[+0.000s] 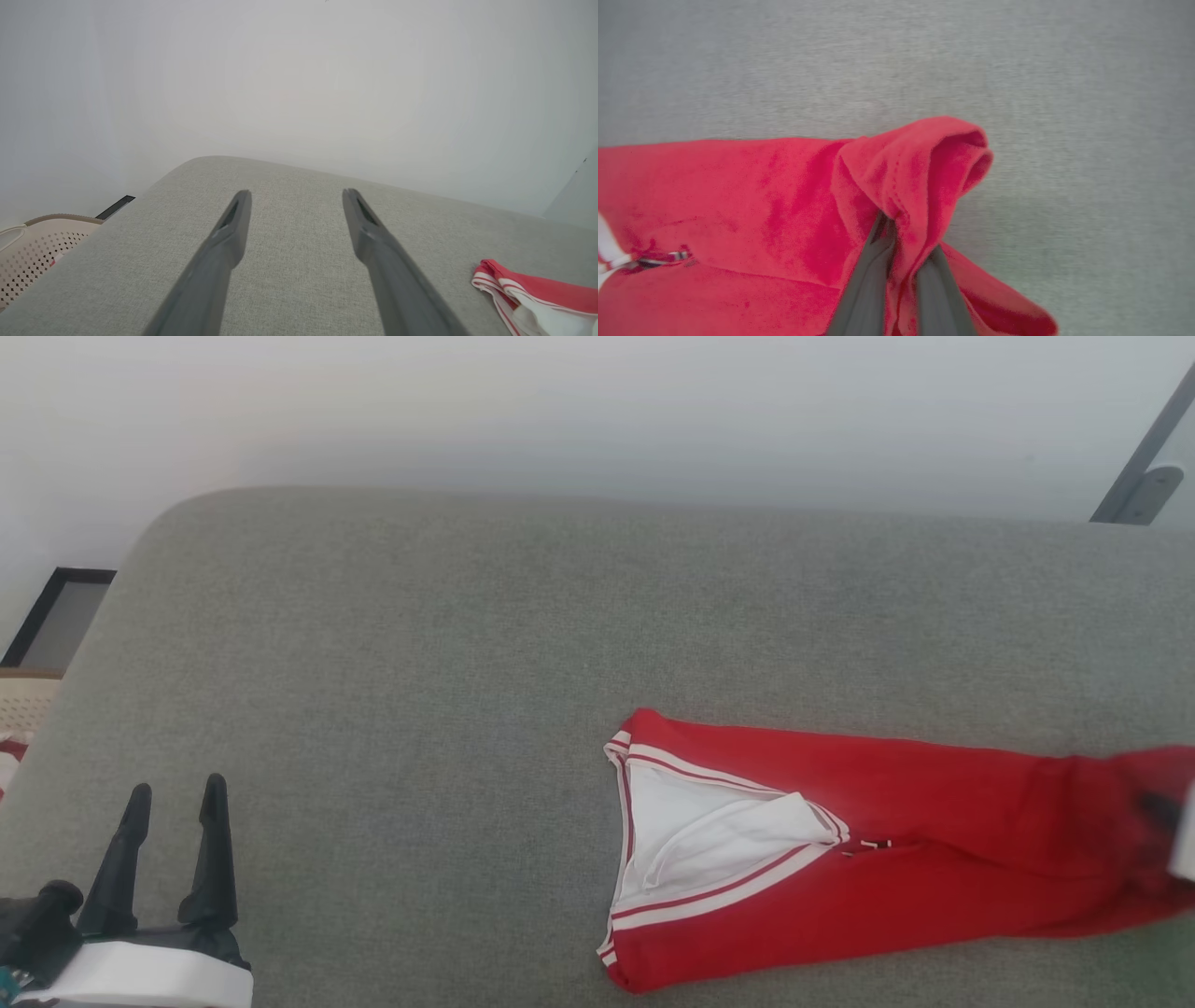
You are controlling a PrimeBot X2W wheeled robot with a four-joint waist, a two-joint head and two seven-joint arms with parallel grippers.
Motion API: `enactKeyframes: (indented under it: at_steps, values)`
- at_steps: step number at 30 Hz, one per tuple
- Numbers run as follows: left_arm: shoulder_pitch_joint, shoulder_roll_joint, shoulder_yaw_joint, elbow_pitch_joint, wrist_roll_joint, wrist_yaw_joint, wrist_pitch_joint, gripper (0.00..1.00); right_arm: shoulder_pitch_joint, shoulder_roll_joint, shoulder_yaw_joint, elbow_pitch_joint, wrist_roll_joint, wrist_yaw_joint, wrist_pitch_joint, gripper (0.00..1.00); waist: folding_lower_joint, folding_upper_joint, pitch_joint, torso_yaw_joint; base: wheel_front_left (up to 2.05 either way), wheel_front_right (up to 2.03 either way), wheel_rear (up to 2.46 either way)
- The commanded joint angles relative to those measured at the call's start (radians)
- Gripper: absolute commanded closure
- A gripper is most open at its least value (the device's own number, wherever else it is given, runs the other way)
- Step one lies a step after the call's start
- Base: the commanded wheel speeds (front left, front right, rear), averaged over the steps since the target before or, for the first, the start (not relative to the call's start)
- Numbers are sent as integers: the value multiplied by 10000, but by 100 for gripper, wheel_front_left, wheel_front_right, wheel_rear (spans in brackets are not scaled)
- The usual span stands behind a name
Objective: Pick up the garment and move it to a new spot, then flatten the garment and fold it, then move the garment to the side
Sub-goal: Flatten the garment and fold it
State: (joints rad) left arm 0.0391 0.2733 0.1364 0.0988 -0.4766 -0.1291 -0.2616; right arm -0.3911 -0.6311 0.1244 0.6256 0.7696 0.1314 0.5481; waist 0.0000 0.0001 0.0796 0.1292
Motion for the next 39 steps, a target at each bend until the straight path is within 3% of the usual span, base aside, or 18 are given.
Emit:
enactKeyframes:
  at_steps: [1, 8, 14, 22, 35, 36, 37, 38, 39]
  values:
    - [-14, 19, -2, -30, -5, -19, -35, 0, 199, 225, 117, -483, 296, -13, 130, 100, 0, -1, -39, -17, 0, 0, 0]
    - [63, -27, -104, 11, 31, -19, -35, 0, 792, 845, 1002, -3115, 889, -11, 615, 100, 0, -1, -235, 6, 0, 0, 0]
    - [-49, 70, -358, 103, -49, -20, -35, 0, 560, 1712, 2123, -4048, 879, -11, 740, 100, 0, -1, -372, 225, 0, 0, 0]
    - [-369, 178, -852, 356, -206, -20, -35, 0, -38, 2658, 3603, -3496, 814, -11, 397, 100, 0, -1, -526, 768, 0, 0, 0]
    - [-638, 171, -1083, 488, -366, -21, -36, 0, -1085, 3406, 5120, -1559, 795, -11, -784, 100, 0, -1, -538, 1197, 0, 0, 0]
    - [-629, 165, -1075, 486, -365, -21, -36, 0, -1159, 3451, 5229, -1438, 836, -11, -907, 88, 0, -1, -539, 1200, 0, 0, 0]
    - [-624, 149, -1059, 470, -385, -21, -36, 0, -1230, 3498, 5322, -1335, 913, -11, -1009, 48, 0, -1, -540, 1199, 0, 0, 0]
    - [-612, 149, -1045, 459, -381, -21, -36, 0, -1285, 3526, 5412, -1251, 961, -11, -1098, 0, 0, -1, -547, 1192, 0, 0, 0]
    - [-590, 158, -1028, 447, -378, -21, -36, 0, -1331, 3539, 5507, -1187, 1040, -11, -1154, 0, 0, -1, -552, 1174, 0, 0, 0]
